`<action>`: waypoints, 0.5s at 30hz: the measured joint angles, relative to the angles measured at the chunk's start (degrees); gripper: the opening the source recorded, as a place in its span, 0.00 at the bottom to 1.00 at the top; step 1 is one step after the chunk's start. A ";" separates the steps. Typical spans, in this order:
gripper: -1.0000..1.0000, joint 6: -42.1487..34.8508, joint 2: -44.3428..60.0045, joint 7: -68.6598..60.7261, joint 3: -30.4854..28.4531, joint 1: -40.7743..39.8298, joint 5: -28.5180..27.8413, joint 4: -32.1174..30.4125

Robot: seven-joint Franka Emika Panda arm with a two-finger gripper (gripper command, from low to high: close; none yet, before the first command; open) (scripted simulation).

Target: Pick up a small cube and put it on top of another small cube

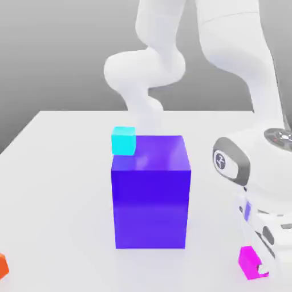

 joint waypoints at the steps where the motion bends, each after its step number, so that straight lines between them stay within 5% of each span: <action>1: 0.00 -0.47 -0.60 0.01 -0.03 0.03 -0.05 -0.13; 6: 0.00 -7.27 -9.60 -0.02 0.40 0.08 0.46 -2.33; 15: 0.00 -9.93 -26.13 10.35 5.03 9.48 1.40 -16.17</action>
